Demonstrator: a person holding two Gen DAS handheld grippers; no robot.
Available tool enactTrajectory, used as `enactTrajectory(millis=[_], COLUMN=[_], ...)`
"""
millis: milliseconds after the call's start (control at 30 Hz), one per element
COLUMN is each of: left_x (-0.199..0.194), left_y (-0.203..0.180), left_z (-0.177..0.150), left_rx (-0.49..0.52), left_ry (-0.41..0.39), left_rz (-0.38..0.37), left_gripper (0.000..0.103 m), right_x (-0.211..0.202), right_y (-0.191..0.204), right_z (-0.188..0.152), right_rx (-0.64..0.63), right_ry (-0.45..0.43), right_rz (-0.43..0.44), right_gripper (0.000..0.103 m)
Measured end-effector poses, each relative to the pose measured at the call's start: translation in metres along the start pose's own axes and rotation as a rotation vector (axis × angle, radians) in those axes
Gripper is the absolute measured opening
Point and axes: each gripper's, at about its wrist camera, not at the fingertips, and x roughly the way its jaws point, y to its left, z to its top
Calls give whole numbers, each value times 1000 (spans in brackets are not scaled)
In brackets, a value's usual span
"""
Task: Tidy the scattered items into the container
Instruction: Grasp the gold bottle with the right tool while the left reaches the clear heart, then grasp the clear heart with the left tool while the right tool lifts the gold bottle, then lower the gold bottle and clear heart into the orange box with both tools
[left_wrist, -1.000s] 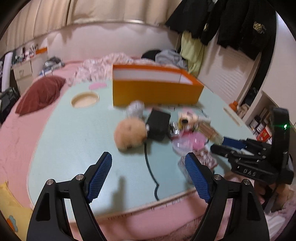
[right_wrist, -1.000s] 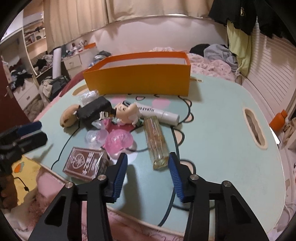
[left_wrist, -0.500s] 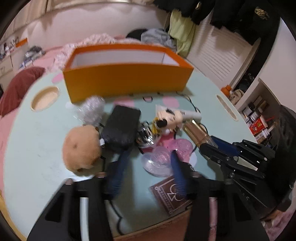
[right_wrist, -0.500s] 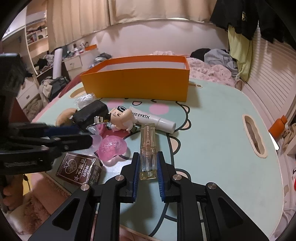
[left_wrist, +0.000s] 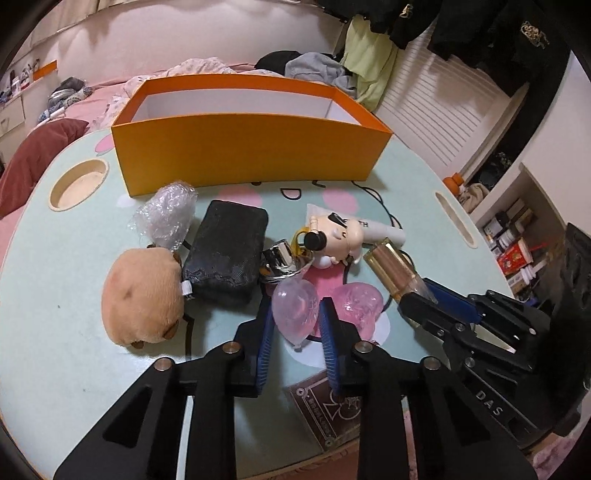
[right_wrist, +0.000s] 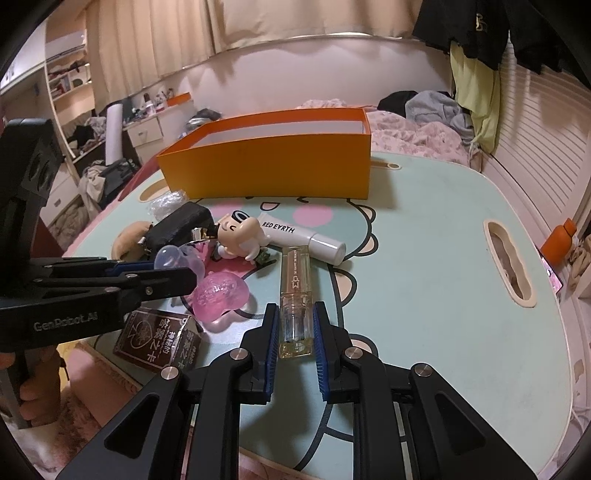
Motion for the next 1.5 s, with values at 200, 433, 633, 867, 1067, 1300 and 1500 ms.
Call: enactTrajectory(millis=[200, 433, 633, 867, 1067, 1300, 1500], left_x=[-18, -40, -59, -74, -78, -60, -12], left_y=[1, 3, 6, 11, 15, 25, 46], left_z=[-2, 3, 21, 43, 77, 129, 143], left_rx=[11, 3, 6, 1, 22, 40, 3], left_ry=[-64, -125, -194, -258, -292, -311, -270], left_rz=[3, -15, 8, 28, 12, 29, 62], left_gripper=[20, 20, 20, 20, 20, 20, 20], right_x=[-4, -13, -26, -37, -45, -10, 49], right_y=[1, -2, -3, -8, -9, -23, -36], right_z=[1, 5, 14, 29, 69, 141, 164], right_rx=[0, 16, 11, 22, 34, 123, 164], right_ry=[-19, -48, -106, -161, -254, -262, -158], right_rz=[2, 15, 14, 26, 40, 86, 77], right_gripper=[16, 16, 16, 16, 16, 16, 16])
